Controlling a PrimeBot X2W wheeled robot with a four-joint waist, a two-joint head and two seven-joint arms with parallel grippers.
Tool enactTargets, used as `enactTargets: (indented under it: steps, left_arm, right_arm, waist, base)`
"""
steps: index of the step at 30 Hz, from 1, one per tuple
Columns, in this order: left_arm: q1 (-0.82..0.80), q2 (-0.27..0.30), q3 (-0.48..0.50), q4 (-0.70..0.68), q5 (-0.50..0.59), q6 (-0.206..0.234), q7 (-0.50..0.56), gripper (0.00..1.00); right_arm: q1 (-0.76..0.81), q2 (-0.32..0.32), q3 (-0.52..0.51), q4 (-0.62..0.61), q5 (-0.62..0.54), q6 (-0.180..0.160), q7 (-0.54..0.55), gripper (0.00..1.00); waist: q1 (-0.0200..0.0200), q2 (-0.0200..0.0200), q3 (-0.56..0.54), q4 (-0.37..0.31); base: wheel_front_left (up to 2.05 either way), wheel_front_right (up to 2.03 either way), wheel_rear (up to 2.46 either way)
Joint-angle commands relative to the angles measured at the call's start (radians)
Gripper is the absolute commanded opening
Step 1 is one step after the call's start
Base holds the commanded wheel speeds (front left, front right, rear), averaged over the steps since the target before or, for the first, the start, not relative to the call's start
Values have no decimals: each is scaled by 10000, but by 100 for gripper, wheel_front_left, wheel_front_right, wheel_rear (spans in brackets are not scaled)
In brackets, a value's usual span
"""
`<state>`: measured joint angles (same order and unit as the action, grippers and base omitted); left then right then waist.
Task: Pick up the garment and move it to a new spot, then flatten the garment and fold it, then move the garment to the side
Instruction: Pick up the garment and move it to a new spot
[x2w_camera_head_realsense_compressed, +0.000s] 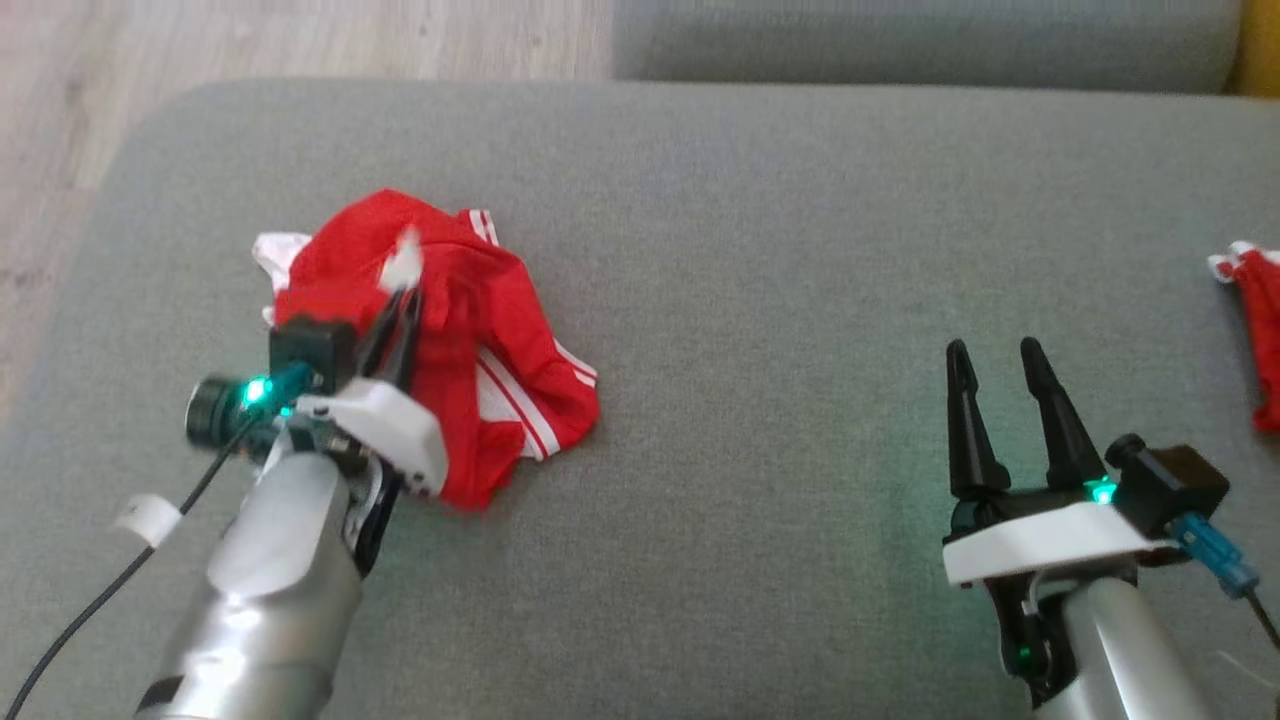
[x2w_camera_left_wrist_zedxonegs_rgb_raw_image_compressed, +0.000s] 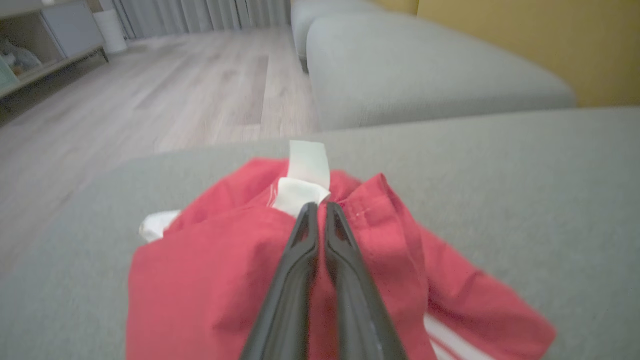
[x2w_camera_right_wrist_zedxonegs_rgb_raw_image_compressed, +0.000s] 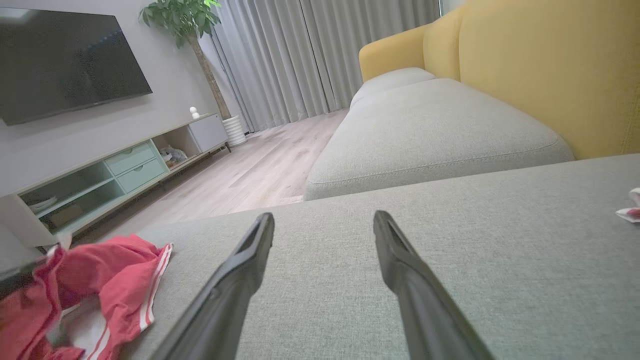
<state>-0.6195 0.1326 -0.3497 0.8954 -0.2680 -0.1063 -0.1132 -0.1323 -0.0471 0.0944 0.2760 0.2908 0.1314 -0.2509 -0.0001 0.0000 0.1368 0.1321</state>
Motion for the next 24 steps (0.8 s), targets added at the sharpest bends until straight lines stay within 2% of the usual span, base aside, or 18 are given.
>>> enactTargets:
  steps: [1, 8, 14, 19, 24]
  left_arm:
    - [-344, 351, 234, -790, -90, -60, -293, 0]
    - [-181, 466, 17, -4636, -323, -155, -715, 0]
    - [-448, 499, -2, -7384, -253, 13, -585, 0]
    - [-1211, 597, -144, -8063, -116, 8, -123, 0]
    - [-2070, 768, -487, -7695, -62, -92, 518, 0]
  right_arm:
    - [-91, -32, 247, -262, 102, -7, -109, 100]
    - [4, -32, 230, -235, 266, -7, -109, 100]
    - [-217, -32, 213, -302, 382, -7, -109, 100]
    - [-524, -32, 308, -436, 546, -7, -109, 100]
    - [-804, -31, 532, -525, 908, -7, -109, 100]
  waist:
    - [1, 0, -260, -1]
    - [1, 0, -545, -377]
    - [1, 0, -332, -1146]
    - [1, 0, 77, -1929]
    - [1, 0, 511, -2818]
  base:
    - [0, 0, 0]
    - [0, 0, 0]
    - [0, 0, 0]
    - [0, 0, 0]
    - [0, 0, 0]
